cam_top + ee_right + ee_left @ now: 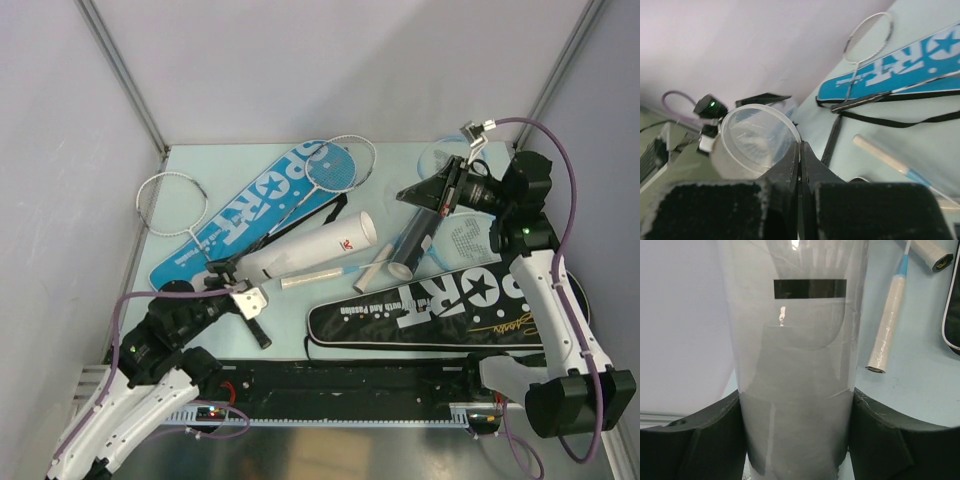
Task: Pack up the badminton gear
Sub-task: Close the lid on the shuttle tube.
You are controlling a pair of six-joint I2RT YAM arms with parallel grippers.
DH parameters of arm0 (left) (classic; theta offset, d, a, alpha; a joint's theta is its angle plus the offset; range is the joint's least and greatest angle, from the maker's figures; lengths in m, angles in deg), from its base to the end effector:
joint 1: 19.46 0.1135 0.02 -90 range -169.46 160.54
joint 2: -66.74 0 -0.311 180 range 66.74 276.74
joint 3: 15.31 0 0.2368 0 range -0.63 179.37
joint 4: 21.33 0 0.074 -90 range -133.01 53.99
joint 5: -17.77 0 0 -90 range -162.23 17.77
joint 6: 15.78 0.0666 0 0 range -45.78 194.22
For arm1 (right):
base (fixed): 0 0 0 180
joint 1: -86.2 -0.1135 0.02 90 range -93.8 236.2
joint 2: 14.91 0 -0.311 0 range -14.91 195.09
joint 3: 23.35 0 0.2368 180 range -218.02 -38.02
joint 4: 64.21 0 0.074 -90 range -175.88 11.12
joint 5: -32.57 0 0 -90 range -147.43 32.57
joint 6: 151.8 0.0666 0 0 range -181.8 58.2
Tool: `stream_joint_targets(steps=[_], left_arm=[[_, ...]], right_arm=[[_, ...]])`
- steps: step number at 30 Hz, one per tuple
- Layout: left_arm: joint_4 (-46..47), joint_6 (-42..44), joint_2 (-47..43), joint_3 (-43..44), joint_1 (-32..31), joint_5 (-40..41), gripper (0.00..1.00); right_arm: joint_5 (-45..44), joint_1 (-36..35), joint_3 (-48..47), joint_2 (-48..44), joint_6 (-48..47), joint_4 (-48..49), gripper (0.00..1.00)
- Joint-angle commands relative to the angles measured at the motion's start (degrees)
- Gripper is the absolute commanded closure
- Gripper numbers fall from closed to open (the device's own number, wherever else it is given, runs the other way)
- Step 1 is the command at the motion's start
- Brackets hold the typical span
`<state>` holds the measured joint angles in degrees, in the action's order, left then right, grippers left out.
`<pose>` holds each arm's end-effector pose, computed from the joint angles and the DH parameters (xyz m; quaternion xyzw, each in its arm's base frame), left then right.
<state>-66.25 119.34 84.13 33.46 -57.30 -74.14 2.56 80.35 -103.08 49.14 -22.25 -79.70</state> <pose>0.0476 -0.0398 0.2968 0.5280 0.5816 0.0262 0.6183 0.2122 0.0797 0.4575 -0.1617 0.6878 0.5623 0.4297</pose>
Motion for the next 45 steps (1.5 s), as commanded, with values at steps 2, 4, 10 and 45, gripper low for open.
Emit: stream_joint_targets(steps=[2,4,10,45], left_arm=[[3.54,2.50,1.20,4.02,0.29,-1.41,0.42],[3.53,2.64,1.45,4.18,0.24,-1.77,0.42],[3.40,3.13,1.37,4.31,0.29,-2.71,0.43],[0.88,6.79,2.95,5.91,0.12,-2.76,0.44]], right_arm=[[6.78,-3.33,-0.88,-2.86,1.94,2.96,1.00],[5.79,-4.64,-0.95,-3.14,-0.07,-0.21,1.00],[3.01,-7.80,-3.04,-2.86,-8.92,-13.77,1.00],[-13.58,-17.11,-6.95,-2.69,-19.24,-30.59,0.62]])
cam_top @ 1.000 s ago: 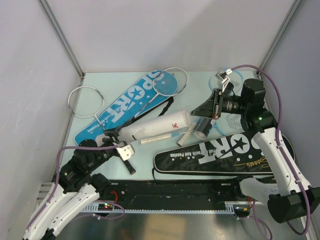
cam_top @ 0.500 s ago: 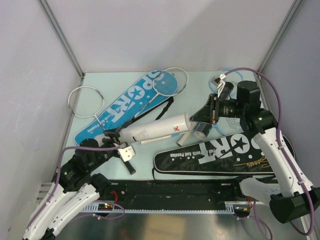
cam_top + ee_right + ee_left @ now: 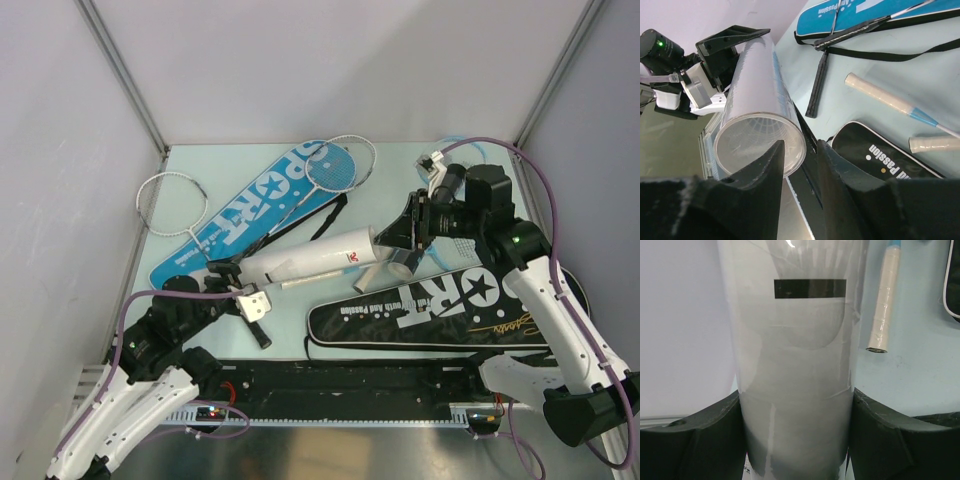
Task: Pack up the badminton gear
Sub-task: Close the lid on the shuttle tube.
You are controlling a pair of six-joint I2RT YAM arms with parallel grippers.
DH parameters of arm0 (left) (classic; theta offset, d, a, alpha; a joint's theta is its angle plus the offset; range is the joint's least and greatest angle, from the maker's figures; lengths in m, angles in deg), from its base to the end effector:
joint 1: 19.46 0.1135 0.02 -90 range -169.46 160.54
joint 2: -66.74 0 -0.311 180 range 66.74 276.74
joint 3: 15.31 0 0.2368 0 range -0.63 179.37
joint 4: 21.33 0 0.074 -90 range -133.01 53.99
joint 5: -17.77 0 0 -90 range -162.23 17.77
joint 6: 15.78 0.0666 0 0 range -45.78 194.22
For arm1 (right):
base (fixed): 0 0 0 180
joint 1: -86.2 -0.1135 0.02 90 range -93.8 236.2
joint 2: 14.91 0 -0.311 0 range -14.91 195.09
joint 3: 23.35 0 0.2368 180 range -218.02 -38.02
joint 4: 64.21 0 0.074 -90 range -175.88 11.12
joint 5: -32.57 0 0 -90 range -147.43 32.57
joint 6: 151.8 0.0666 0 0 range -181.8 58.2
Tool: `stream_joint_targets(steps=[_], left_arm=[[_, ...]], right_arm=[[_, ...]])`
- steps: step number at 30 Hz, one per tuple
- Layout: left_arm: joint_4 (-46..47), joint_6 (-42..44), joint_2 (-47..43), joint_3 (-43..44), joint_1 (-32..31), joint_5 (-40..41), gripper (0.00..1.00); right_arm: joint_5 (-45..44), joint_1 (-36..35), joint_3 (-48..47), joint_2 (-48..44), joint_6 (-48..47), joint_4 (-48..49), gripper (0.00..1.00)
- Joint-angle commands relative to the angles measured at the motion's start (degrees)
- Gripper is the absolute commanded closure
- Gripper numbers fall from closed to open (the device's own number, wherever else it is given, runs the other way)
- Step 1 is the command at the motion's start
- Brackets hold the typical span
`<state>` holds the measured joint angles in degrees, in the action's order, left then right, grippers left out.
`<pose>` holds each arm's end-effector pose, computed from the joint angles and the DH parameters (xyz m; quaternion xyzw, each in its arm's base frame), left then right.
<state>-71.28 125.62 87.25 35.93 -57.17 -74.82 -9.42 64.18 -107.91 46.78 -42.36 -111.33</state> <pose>0.0496 -0.0421 0.2972 0.5811 0.5716 0.0507 0.5771 0.1657 0.1204 0.4306 -0.2380 0.7621 0.4951 0.3428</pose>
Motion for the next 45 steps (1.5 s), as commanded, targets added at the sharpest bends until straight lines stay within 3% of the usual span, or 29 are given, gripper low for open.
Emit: stream_joint_targets(steps=[1,10,20,25,28,33,37,42,45], left_arm=[[5.96,0.49,-0.19,3.44,0.04,-2.21,0.44],[6.24,0.24,1.12,4.14,0.03,-4.49,0.45],[8.77,-1.26,2.61,5.92,0.11,-6.30,0.45],[9.09,-6.57,4.80,8.59,0.16,-7.03,0.45],[9.14,-9.40,5.40,9.41,0.06,-8.92,0.48],[9.32,-13.09,5.96,9.64,0.12,-10.42,0.49],[9.57,-16.58,6.70,9.50,0.09,-9.34,0.46],[11.73,-23.33,9.80,9.58,0.14,-6.74,0.46],[14.94,-27.73,13.63,9.94,0.10,-5.66,0.47]], right_arm=[[-1.69,-1.10,-2.11,-0.12,0.95,1.05,0.60],[-0.77,-5.36,-0.76,2.53,1.63,3.36,0.51],[-0.64,-9.73,-0.60,5.37,2.53,4.21,0.49],[-13.37,-10.86,1.47,4.51,11.30,7.47,0.49],[-23.35,-13.83,4.92,2.15,17.70,15.81,0.49],[-28.15,-15.40,6.39,1.24,22.74,21.96,0.49],[-38.55,-10.36,6.42,-2.85,25.20,21.07,0.36],[-46.47,-2.83,6.44,-8.52,25.41,18.59,0.08],[-50.34,0.41,6.94,-11.21,23.83,16.62,0.02]])
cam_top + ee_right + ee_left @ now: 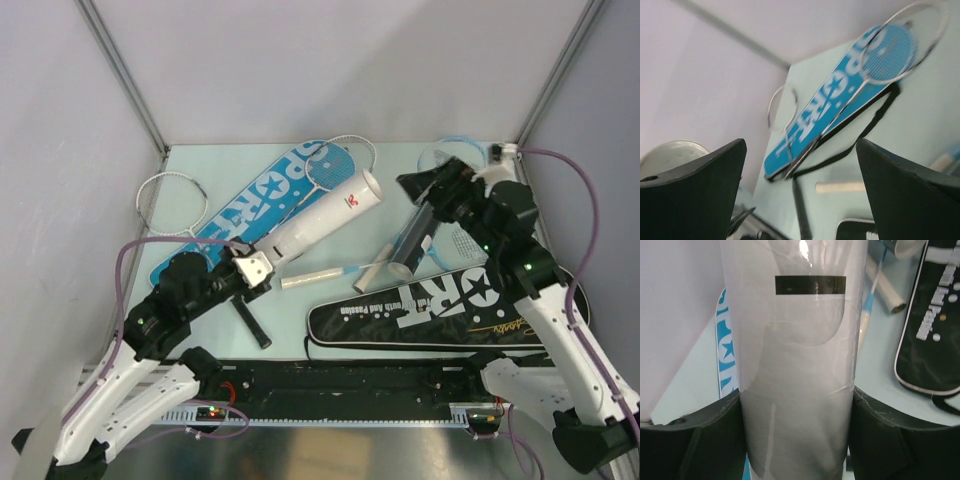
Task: Pack up the badminton gear
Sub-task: Close the lid on the shuttle tube, then place the shuttle tube at the center of the board.
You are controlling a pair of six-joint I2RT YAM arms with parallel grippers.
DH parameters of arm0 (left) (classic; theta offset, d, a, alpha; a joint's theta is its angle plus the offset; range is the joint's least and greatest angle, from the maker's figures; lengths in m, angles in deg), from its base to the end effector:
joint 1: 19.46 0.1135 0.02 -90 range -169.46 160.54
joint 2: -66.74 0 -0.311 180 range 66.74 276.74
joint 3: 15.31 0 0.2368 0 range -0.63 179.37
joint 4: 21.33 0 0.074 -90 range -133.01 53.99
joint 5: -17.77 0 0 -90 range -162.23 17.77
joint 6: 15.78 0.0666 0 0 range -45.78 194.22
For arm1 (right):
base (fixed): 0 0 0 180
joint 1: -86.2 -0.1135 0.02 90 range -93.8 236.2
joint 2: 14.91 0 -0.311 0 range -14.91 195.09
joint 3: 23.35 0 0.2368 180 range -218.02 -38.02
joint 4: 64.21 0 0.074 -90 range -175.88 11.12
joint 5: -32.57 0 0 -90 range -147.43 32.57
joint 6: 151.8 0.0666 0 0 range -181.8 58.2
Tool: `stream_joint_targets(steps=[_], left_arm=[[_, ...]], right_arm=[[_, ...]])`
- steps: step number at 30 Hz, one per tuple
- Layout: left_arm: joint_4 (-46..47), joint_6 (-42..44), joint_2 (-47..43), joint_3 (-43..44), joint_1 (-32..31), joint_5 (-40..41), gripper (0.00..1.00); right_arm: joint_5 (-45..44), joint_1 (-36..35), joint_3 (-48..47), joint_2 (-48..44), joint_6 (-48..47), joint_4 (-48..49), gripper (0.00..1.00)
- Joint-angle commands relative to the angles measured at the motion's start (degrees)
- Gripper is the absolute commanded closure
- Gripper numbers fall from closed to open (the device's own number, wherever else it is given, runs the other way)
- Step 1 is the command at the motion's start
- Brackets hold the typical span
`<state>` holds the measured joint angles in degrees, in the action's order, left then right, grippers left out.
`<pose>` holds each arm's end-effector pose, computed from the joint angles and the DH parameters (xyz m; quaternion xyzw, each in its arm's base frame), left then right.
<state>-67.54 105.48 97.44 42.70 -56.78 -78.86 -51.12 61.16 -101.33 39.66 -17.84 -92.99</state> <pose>0.0714 -0.0641 0.3355 0.4854 0.6521 -0.0777 0.5771 0.1750 0.0898 0.4479 0.0848 0.7344 0.4143 0.5309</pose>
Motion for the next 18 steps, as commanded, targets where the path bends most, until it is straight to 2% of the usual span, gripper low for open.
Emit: stream_joint_targets(steps=[1,5,8,14,18], left_arm=[[12.45,-8.89,4.96,3.38,-0.29,-1.49,0.47],[19.49,-13.79,14.47,5.34,-0.31,-0.05,0.46],[25.28,-18.44,23.69,9.11,-0.28,3.30,0.44],[33.47,-24.98,44.36,18.32,-0.29,3.73,0.45],[36.81,-27.52,57.40,24.90,-0.26,4.47,0.45]], right_arm=[[-9.76,4.21,0.81,-4.76,-1.63,-2.11,0.01],[-15.09,6.45,2.70,-6.43,-4.86,-5.63,0.01],[-18.65,8.39,4.28,-5.28,-3.15,-9.99,0.01],[-13.94,14.06,8.24,1.59,-2.54,-9.79,0.01],[-8.51,17.70,12.36,7.86,-1.90,-3.36,0.04]])
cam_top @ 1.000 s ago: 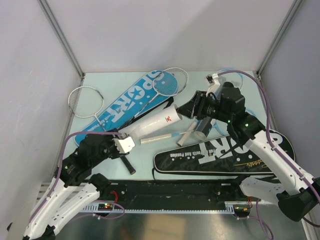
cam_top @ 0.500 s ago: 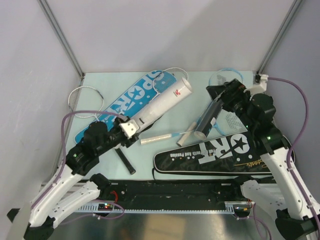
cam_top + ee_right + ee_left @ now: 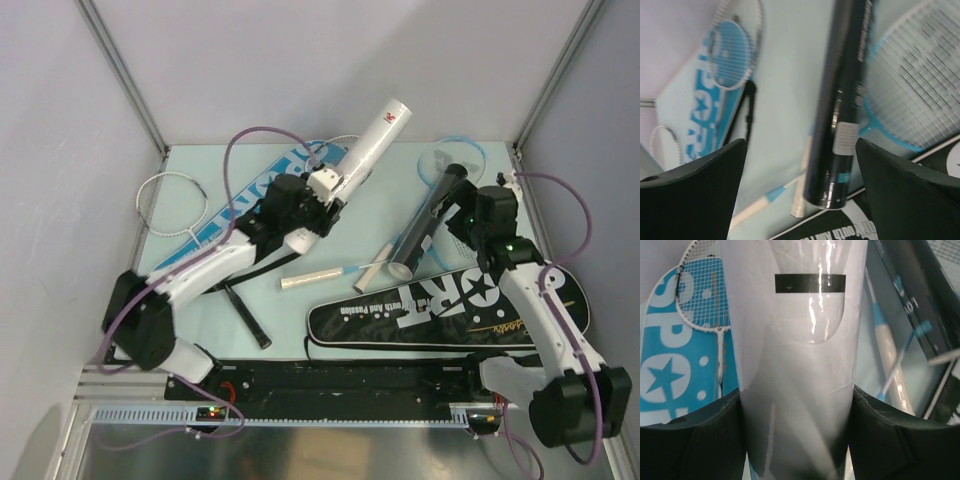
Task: Pack up the badminton gear
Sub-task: Place the shuttle tube at the center of the board, then move the shuttle tube to the center of the board.
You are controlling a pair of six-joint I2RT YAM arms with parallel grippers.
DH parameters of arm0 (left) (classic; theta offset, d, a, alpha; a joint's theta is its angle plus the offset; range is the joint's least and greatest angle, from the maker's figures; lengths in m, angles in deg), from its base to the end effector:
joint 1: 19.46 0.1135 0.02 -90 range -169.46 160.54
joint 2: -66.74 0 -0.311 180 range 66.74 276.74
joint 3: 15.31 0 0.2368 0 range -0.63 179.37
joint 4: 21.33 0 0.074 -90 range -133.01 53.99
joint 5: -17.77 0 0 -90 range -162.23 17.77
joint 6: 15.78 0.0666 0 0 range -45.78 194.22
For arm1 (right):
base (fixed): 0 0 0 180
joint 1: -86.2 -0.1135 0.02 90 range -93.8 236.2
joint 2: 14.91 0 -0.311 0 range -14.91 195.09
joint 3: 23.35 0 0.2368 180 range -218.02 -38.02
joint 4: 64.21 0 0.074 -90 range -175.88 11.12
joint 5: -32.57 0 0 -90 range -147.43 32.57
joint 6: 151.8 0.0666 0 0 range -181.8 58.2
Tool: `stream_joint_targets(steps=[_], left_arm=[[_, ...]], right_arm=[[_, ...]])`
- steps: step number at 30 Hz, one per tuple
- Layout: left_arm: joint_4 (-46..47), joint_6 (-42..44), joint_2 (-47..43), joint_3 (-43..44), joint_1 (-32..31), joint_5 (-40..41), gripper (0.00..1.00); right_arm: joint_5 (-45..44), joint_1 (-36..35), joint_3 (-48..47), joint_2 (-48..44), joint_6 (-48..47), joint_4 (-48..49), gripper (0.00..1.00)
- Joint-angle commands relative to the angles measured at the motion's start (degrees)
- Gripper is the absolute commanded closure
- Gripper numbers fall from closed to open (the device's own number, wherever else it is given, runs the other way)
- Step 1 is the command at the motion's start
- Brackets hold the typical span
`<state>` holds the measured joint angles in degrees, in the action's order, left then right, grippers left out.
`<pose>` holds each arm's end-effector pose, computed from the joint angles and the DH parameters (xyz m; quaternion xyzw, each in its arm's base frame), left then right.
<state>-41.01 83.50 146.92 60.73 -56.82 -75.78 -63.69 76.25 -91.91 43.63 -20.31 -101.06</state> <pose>0.2611 -0.2045 0.3461 0.3470 0.7623 -0.1576 0.5231 0.2140 0.0302 0.3567 0.2587 0.8108 0.1851 0.4914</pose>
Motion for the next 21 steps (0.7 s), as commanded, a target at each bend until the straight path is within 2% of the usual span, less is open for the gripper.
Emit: stream_joint_targets(steps=[1,7,12,20,21], left_arm=[[10.71,-6.35,11.24,9.14,-0.23,1.29,0.45],[11.23,-10.03,25.40,19.49,-0.24,-0.27,0.43],[11.26,-10.75,32.01,22.67,-0.25,-1.46,0.37],[11.77,-10.43,35.13,23.71,-0.23,-5.09,0.16],[11.81,-10.25,35.04,23.76,-0.20,-5.52,0.09]], right_arm=[[5.99,3.48,3.63,6.20,0.72,6.67,0.05],[15.23,5.78,4.24,18.92,0.13,15.35,0.09],[19.76,5.77,3.97,26.42,-0.40,22.31,0.12],[24.38,4.05,1.69,34.27,-0.87,30.57,0.22],[24.42,3.40,0.37,35.24,-1.80,30.63,0.23]])
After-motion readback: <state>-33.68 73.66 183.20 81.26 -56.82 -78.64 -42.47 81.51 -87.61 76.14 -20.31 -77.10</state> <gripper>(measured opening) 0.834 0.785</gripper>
